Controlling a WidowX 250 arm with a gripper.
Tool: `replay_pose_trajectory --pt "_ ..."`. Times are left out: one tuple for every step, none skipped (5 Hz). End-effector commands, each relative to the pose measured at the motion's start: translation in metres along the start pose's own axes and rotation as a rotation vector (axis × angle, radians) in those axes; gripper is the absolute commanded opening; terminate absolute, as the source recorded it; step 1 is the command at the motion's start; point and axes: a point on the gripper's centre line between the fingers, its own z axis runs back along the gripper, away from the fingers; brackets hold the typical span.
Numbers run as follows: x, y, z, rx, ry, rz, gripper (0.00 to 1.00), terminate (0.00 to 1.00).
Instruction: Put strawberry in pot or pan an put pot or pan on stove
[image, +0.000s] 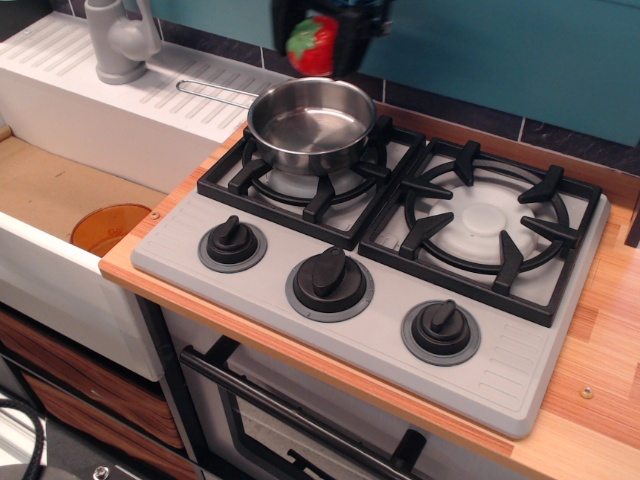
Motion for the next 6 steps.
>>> replay_pose_trajectory --pt "-0.004 0.004 -0.010 0.004 -0.114 0.014 0.00 0.00" --pt "-0.006 -0.003 -0.019 0.007 -0.127 0.031 1.00 0.00" --pt "-0.006 -0.006 -0.015 0.006 -0.119 0.040 1.00 0.00" --pt "-0.004 -0.005 0.000 0.011 -0.093 0.037 1.00 0.00" --pt "-0.004 -0.005 0.019 0.033 -0.070 0.034 1.00 0.00" --pt "-0.007 -0.010 0.031 0.034 -0.054 0.041 1.00 0.00"
